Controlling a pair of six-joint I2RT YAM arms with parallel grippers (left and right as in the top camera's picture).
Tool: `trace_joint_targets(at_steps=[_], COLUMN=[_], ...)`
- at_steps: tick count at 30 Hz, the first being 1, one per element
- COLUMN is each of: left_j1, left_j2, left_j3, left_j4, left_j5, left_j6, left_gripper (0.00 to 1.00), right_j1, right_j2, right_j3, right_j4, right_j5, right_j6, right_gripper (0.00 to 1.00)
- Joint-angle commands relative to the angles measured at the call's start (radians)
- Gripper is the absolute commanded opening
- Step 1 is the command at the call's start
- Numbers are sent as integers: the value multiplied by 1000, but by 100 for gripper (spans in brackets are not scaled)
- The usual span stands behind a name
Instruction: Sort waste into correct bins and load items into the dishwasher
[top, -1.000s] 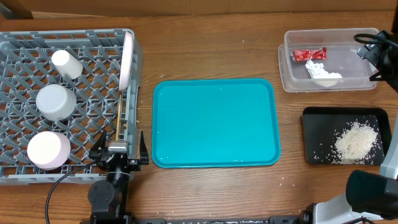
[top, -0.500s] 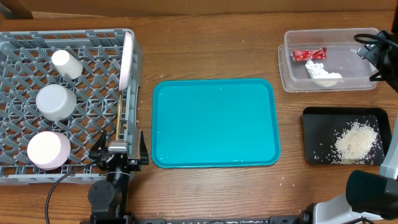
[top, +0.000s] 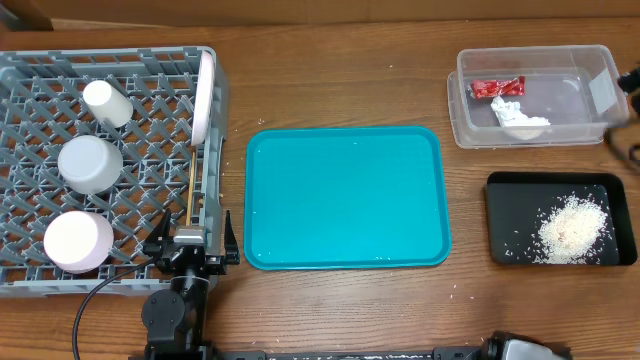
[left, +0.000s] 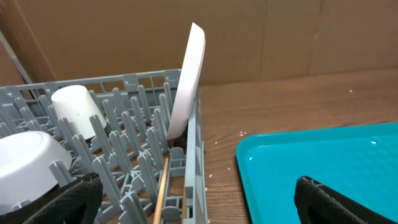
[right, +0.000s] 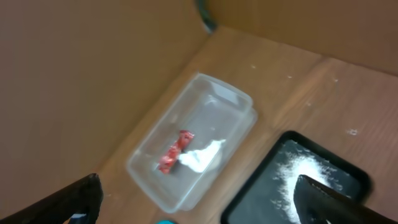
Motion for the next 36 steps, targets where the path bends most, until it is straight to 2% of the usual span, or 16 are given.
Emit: trace_joint_targets(at_steps=[1, 3, 4, 5, 11, 12, 16, 29, 34, 36], left_j1=[6, 6, 6, 6, 6, 6, 6, 6, 6, 6], left_j2=[-11, -11, -11, -11, -11, -11, -11, -11, -11, -11], left_j3=[-3, -3, -3, -3, -3, -3, -3, -3, -3, -3], left_j4=[-3, -3, -3, -3, -3, -3, -3, -3, -3, -3], left_j5=[-7, -7, -7, -7, -7, -7, -7, -7, -7, -7], left_j6=[-10, -10, -10, -10, -10, -10, -10, -10, -10, -10], left_gripper=[100, 100, 100, 100, 100, 100, 100, 100, 100, 100], right_j1=[35, 55, 81, 99, 216, 245, 275, 274, 274, 274], right_j2=[-107, -196, -287, -339, -600, -684, -846, -1178, -1260, -1288], right_j3=[-219, -376, -543, -637, -1088, -1213, -1426, -1799, -1926, -1923], right_j4=[117, 242, 375, 443, 745, 830, 963, 1130, 1260, 1262], right_j5=[-52, -89, -136, -153, -162, -163, -173, -172, -177, -207], right_j6=[16, 16, 16, 16, 15, 16, 16, -10, -61, -117], right_gripper=[100, 100, 100, 100, 100, 99, 100, 100, 100, 100])
